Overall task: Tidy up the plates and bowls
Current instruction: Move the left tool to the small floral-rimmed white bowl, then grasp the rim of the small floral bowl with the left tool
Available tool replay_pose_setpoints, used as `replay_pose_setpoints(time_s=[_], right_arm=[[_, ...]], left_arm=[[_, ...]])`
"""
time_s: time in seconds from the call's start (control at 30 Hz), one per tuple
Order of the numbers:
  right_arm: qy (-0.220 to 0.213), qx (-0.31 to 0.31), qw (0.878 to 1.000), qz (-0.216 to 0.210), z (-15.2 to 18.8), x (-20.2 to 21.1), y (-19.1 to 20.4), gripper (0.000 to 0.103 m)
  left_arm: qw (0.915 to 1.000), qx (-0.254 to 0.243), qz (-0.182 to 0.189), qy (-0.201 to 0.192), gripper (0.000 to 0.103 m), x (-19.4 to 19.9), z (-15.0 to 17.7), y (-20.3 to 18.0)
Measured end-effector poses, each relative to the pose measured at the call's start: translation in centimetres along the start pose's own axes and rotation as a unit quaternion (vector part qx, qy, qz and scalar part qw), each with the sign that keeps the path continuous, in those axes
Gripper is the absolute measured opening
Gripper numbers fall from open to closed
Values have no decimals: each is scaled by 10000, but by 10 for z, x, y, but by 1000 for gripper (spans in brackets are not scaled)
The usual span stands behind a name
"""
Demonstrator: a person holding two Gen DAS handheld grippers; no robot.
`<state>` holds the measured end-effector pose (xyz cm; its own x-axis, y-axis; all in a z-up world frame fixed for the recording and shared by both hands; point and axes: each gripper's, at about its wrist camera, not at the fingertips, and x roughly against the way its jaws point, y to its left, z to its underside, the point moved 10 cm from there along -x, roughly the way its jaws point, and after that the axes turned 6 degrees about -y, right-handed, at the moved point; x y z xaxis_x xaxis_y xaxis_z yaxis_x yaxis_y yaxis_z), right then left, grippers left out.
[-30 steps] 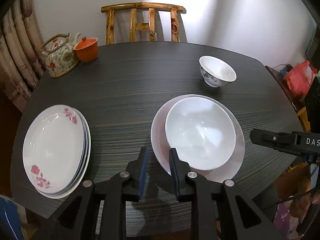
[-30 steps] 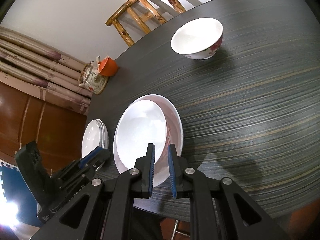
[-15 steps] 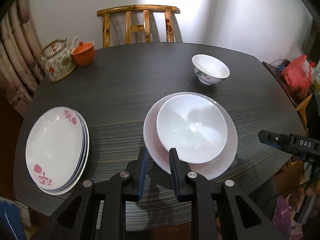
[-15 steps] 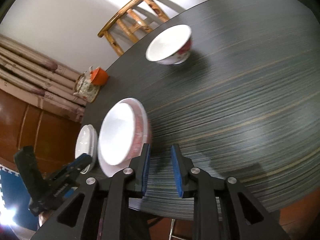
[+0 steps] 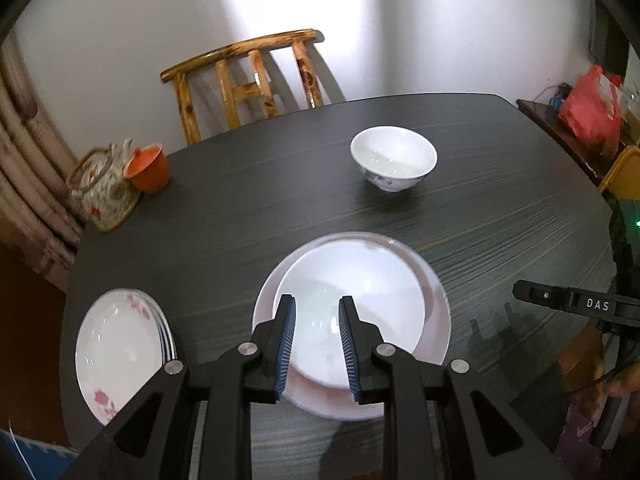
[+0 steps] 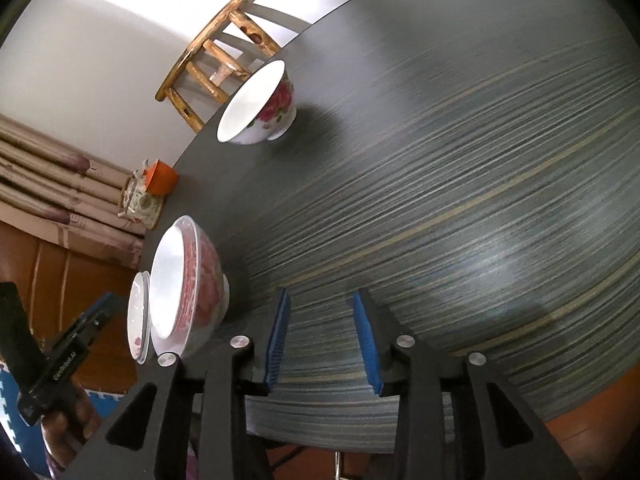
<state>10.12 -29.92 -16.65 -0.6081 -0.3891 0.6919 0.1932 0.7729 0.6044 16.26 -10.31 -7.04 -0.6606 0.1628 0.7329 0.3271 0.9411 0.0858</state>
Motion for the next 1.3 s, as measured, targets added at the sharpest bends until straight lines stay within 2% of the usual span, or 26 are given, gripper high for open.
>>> replay_pose_setpoints(time_s=[0.3, 0.57, 0.67, 0.83, 1.0, 1.1, 1.2, 1.3], right_arm=[[-96, -64, 9999, -74, -23, -2, -8, 36], [-186, -96, 9997, -92, -47, -7, -16, 36], [-253, 1, 9997, -50, -58, -9, -15, 36], [-384, 172, 9991, -90, -83, -13, -6, 36], [-506, 241, 9981, -252, -112, -15, 7, 36], [-485, 303, 9976, -390, -126, -18, 18, 36], [-388, 348, 9971, -554, -138, -25, 32, 36], [-319, 400, 9974, -507, -149, -35, 38, 36]], left_arm=[[9997, -238, -27, -2, 24, -23, -35, -22], [9992, -358, -5, 154, 24, -54, -62, -34], [9990, -67, 286, 331, 24, -68, -72, -35], [9918, 653, 876, 661, 24, -92, -91, -33], [9905, 743, 895, 736, 25, -112, -109, -31], [9850, 979, 1109, 885, 27, -126, -113, -32], [9727, 1475, 1404, 1109, 30, -142, -113, -28], [9605, 1870, 1603, 1293, 30, -157, -112, -24]])
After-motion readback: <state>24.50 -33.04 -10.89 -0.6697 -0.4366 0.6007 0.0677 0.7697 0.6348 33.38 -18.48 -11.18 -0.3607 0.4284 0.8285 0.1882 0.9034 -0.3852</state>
